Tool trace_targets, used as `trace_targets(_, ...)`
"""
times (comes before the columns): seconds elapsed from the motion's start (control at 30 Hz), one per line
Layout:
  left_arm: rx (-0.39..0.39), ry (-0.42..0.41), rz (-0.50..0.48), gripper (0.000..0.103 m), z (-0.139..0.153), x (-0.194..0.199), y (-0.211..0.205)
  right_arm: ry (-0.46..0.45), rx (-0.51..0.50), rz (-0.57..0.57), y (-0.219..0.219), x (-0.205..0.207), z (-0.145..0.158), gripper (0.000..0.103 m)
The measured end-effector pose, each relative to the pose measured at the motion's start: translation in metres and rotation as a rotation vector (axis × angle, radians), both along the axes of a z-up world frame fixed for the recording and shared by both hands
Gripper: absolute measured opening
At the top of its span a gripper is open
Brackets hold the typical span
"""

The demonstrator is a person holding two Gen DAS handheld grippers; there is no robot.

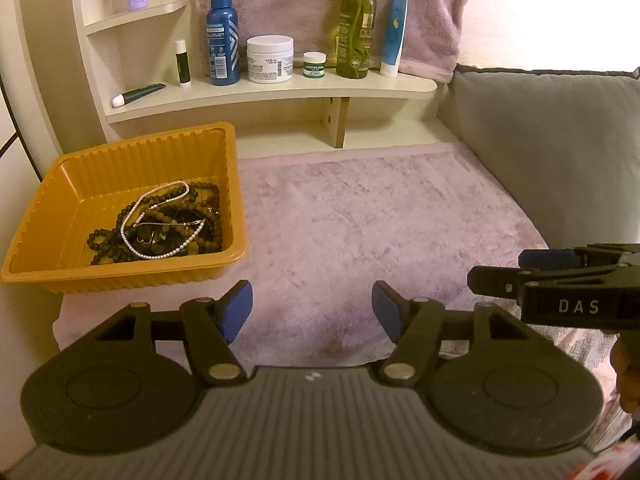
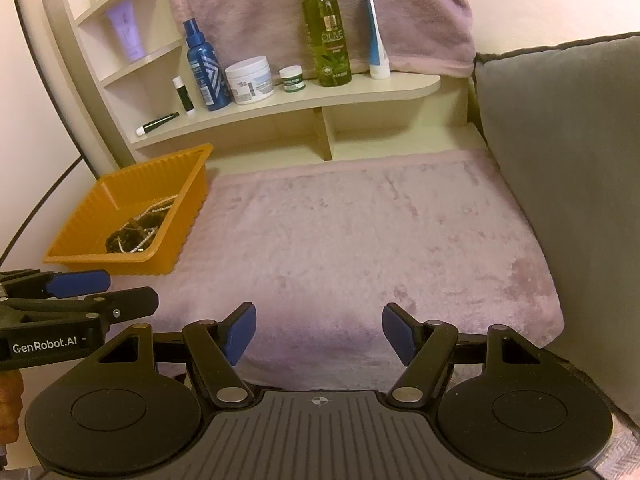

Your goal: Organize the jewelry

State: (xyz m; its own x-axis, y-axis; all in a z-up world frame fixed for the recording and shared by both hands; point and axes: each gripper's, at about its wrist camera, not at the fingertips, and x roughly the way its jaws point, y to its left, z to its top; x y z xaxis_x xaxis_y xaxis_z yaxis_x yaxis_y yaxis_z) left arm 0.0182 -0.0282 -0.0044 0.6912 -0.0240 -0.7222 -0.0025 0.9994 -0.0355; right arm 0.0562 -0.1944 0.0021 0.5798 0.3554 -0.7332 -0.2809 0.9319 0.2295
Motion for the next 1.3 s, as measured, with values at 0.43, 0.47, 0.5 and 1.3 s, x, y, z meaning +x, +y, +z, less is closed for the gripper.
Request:
trace_targets(0.43, -0.002, -0.002, -0.002, 0.064, -0.0002, 0.0002, 0.0001, 0.000, -0.001, 0.000, 0.0013, -0.0005, 0.0005, 0.070)
trace_targets(0.47, -0.002, -0.003, -0.003, 0.064, 0.0000, 0.0001, 0.0002, -0.001, -0.001, -0.001, 0.0014, -0.0007, 0.0005, 0.070)
trace_targets(0.5, -0.002, -0.003, -0.003, 0.064, 0.0000, 0.0001, 0.0003, -0.001, -0.001, -0.002, 0.0016, -0.0008, 0.0005, 0.070)
trace_targets(1.3, -0.008, -0.007, 0.000, 0.064, 0.0012, 0.0009, 0.0006, -0.002, -0.003, -0.002, 0.0032, -0.0011, 0.0005, 0.070)
